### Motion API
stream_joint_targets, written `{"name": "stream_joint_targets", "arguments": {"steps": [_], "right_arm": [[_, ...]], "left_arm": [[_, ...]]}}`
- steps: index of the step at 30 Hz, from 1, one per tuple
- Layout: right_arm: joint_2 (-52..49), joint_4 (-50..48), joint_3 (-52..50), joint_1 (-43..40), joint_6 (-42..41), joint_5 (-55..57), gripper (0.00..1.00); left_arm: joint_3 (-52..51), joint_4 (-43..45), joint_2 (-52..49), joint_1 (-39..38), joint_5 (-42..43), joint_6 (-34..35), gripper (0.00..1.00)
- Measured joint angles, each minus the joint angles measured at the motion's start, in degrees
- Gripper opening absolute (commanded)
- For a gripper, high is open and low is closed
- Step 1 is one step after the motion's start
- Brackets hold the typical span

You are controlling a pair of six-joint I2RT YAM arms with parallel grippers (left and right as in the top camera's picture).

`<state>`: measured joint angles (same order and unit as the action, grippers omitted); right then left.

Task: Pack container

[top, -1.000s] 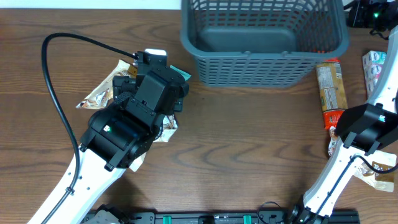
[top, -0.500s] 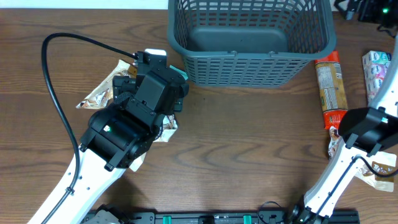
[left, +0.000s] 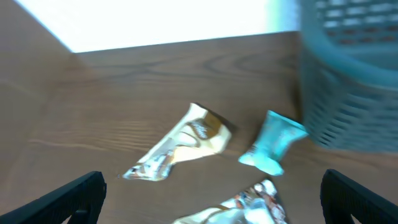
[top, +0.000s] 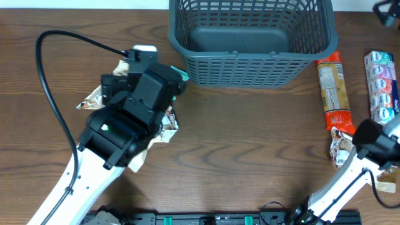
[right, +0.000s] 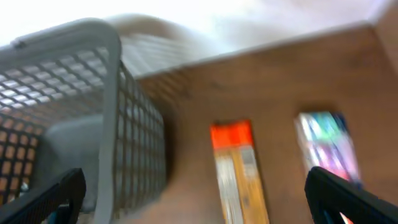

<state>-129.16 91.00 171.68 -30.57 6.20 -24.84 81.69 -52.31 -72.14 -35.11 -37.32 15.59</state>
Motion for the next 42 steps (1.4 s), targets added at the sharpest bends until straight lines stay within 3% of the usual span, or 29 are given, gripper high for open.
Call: {"name": "stream_joint_targets", "arguments": {"steps": [3, 15, 25, 31, 42], "right_arm": [[3.9, 5.7, 0.1, -0.1, -1.1, 5.7, 0.99], [12.2, 6.0, -4.7, -0.1, -1.2, 14.1, 0.99], [16.8, 5.4, -30.1, -0.1, 11.9, 14.6, 0.99], [16.7, -0.8, -43.8, -0.1, 17.0, 16.9, 0.99], [13.5, -13.9, -55.8, 0.2, 20.1, 22.6, 0.99]], "left_arm": [[0.0, 0.0, 0.0, 4.3, -1.2, -0.2, 0.99], [0.0, -0.7, 0.0, 23.2, -2.6, -0.5, 0.99], [0.0, -1.3, 0.0, 24.8, -2.6, -0.5, 0.99], [0.0, -1.3, 0.0, 24.8, -2.6, -0.5, 0.99], [0.0, -1.3, 0.0, 24.8, -2.6, -0.5, 0.99]]}}
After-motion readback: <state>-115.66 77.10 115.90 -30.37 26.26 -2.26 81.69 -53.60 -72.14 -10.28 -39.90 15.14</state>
